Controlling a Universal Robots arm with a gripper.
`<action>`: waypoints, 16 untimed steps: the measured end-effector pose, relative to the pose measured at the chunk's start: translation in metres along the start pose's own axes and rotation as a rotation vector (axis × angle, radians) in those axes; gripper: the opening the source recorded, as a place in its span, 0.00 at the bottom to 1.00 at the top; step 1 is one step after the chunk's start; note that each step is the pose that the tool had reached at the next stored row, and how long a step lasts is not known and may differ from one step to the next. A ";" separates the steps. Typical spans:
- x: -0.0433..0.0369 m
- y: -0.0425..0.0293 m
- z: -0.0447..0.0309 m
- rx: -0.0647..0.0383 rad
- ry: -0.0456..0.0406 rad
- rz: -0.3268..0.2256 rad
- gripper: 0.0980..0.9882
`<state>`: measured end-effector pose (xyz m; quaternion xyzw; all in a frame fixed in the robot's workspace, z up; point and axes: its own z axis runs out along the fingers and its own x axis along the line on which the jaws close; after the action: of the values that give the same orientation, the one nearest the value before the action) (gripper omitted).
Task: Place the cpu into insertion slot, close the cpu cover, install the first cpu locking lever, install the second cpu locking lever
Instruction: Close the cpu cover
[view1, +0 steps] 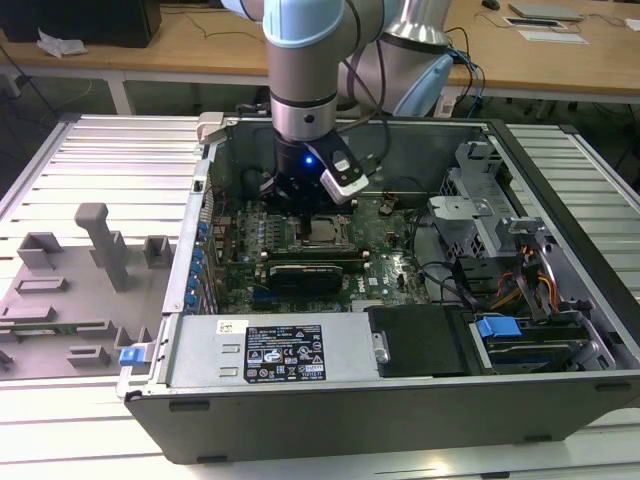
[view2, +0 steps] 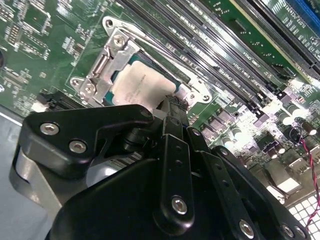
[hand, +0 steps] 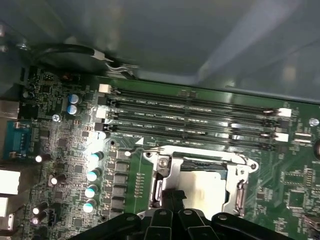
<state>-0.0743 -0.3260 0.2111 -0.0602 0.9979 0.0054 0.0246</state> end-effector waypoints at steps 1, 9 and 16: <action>0.0010 0.0002 0.0006 0.000 0.0000 -0.001 0.01; 0.0035 0.0006 0.0039 0.000 0.0002 -0.003 0.01; 0.0031 0.0007 -0.0026 0.000 -0.0001 -0.003 0.01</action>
<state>-0.0776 -0.3257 0.2135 -0.0619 0.9978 0.0056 0.0246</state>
